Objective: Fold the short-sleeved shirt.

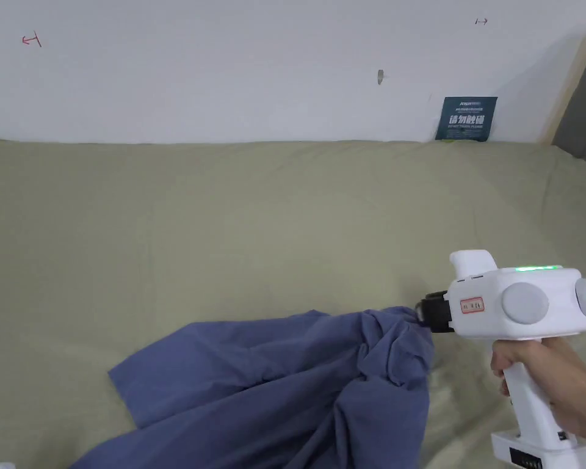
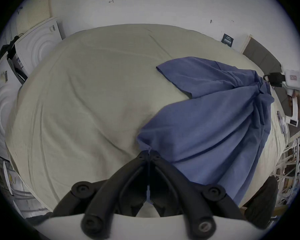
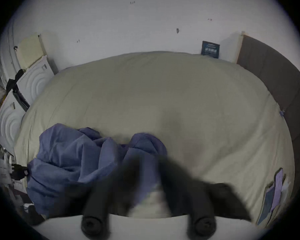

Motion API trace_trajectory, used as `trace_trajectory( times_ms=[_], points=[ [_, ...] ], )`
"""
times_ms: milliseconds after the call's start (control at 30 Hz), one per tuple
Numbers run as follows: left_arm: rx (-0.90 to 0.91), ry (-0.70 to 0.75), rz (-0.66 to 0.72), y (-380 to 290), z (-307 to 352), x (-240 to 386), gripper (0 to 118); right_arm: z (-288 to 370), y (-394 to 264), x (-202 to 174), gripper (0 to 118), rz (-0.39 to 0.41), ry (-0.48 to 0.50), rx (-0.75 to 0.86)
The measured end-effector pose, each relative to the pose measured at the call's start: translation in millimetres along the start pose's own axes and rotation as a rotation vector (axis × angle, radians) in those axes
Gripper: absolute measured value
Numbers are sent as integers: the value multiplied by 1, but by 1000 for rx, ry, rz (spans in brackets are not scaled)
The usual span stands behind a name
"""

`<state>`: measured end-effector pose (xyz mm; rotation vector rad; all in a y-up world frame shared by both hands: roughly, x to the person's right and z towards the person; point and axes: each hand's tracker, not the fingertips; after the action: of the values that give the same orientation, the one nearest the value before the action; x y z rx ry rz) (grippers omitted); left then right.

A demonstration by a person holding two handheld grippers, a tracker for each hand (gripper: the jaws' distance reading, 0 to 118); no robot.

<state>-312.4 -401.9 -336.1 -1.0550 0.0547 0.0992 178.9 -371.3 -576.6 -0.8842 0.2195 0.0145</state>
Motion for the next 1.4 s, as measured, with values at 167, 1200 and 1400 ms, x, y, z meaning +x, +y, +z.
trace_trajectory(
  times_ms=[167, 1200, 1400],
  points=[
    [3, -5, -7, 1, -1, 0, 0, -30, 15, 1, 101, -34, 30, -120],
    [463, 148, 61, 106, 252, -67, 0, 329, 36, 13, 7, -81, 22, 363],
    [552, 217, 5, 140, 296, -43, 0, 372, 41, 5, 7, -83, 4, 443]
  ],
)
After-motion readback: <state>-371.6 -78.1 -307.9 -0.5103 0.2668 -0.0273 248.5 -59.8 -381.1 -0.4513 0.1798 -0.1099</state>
